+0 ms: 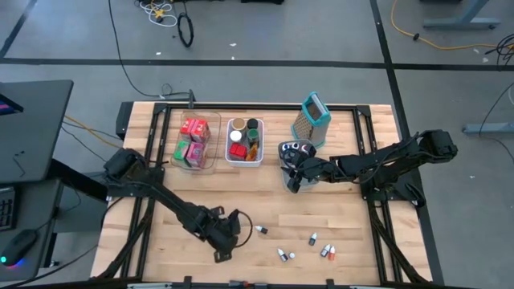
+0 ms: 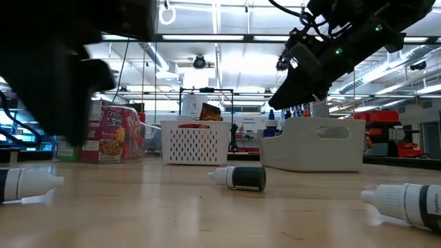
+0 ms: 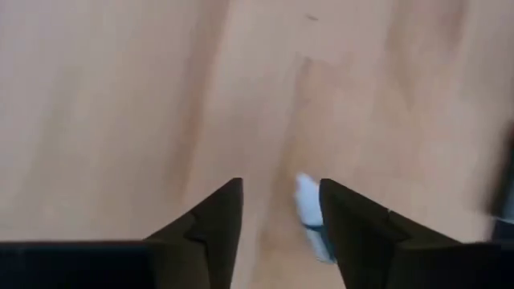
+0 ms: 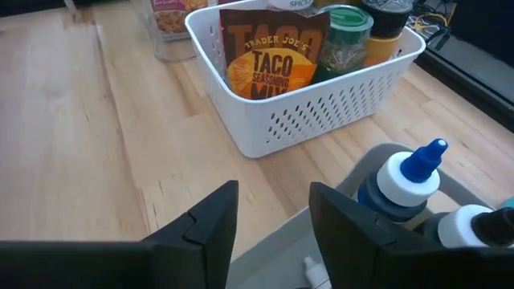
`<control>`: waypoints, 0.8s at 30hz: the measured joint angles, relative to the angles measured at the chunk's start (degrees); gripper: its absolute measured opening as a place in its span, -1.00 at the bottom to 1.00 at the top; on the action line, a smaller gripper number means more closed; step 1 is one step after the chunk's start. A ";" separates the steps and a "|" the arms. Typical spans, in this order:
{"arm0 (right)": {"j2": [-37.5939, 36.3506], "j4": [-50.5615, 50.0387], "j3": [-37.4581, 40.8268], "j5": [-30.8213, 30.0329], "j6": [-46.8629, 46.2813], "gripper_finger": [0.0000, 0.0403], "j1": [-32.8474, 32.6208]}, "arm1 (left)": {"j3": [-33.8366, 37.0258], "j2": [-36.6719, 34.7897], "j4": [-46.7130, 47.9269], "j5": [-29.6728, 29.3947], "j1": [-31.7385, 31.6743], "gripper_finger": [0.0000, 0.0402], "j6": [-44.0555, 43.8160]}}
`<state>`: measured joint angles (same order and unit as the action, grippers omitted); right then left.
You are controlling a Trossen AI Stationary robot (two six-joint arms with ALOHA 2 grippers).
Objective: Pick & Place Kitchen Items
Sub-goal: Put the small blue food coloring into the gray bin
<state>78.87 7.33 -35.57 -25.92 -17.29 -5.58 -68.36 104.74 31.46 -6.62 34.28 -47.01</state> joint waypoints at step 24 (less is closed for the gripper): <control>0.00 -0.40 0.06 0.03 -0.19 -0.19 0.02 | 3.62 2.37 -7.41 -2.75 5.64 0.00 -11.49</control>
<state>78.87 6.93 -35.51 -25.89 -17.47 -5.56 -64.74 107.11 24.05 -9.38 39.92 -58.51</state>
